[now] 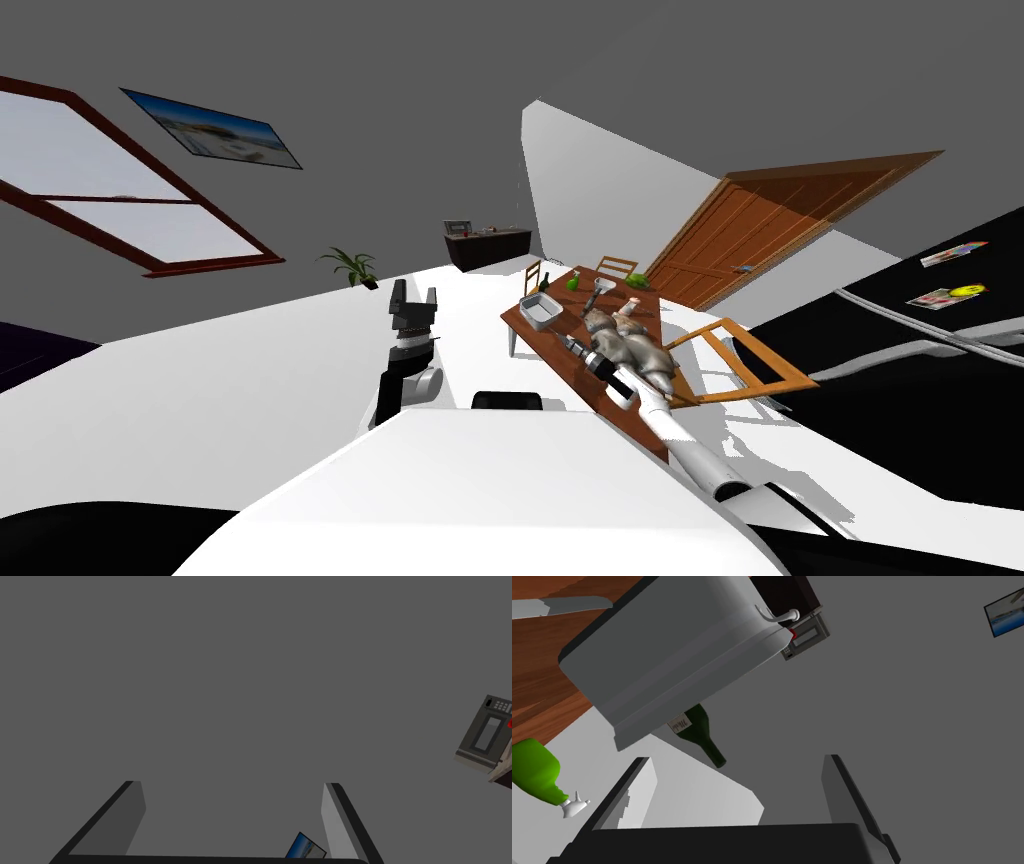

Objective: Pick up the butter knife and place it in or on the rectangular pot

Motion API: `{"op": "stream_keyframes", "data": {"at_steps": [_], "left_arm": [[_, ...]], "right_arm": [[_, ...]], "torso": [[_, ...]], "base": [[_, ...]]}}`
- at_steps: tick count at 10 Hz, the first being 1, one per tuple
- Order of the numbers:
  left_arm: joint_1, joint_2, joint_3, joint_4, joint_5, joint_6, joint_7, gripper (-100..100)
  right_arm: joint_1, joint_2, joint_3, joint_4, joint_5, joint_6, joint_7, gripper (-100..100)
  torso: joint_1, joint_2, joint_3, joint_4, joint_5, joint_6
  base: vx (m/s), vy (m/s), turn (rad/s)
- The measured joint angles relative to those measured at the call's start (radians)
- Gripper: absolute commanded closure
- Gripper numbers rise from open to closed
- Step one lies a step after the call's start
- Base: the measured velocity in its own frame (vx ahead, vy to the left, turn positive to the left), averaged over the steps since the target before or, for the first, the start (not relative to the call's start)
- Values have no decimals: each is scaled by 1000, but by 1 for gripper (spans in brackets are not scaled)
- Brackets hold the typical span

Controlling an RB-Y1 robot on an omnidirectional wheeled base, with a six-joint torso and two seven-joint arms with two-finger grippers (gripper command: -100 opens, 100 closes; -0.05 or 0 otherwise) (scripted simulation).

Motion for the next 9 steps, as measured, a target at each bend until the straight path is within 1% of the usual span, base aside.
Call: {"op": "stream_keyframes", "data": {"at_steps": [1, 2, 3, 4, 5, 6, 7, 8, 9], "left_arm": [[0, 0, 0, 0, 0, 0, 0, 0], [0, 0, 0, 0, 0, 0, 0, 0], [0, 0, 0, 0, 0, 0, 0, 0], [0, 0, 0, 0, 0, 0, 0, 0], [0, 0, 0, 0, 0, 0, 0, 0], [0, 0, 0, 0, 0, 0, 0, 0], [0, 0, 0, 0, 0, 0, 0, 0], [0, 0, 0, 0, 0, 0, 0, 0], [0, 0, 0, 0, 0, 0, 0, 0]], "right_arm": [[-17, -11, 21, 34, 12, -5, 4, -100], [-24, -20, 33, 65, 19, -9, 7, -100], [-44, -35, 57, 97, 32, -10, 7, -100], [-52, -43, 69, 122, 39, -8, 6, -100], [-60, -60, 92, 133, 51, -1, 6, -100], [-74, -62, 105, 161, 58, -1, 9, -100], [-82, -58, 108, 194, 60, -9, 15, -100], [-97, -70, 129, 222, 70, -9, 16, -100], [-108, -80, 143, 239, 77, -5, 11, -100]], "torso": [[-1, 0, 0, 0, 0, -1], [-1, 0, 0, 0, 0, 0], [-1, 0, 0, 0, 0, -1], [-1, 0, 0, 0, 0, 0], [-2, 0, 0, 0, 0, 0], [-1, 0, 0, 0, 0, 0], [0, -1, 0, 0, 0, 1], [0, -1, 0, 0, 0, -1], [0, -1, 0, 0, 0, 0]], "base": [[-19, -37, 183], [-21, -32, 321], [-18, -36, 180], [-23, -43, 207], [-17, -34, 145], [-5, -9, 34], [-14, -16, 278], [-12, -26, 188], [-20, -33, 265]]}}
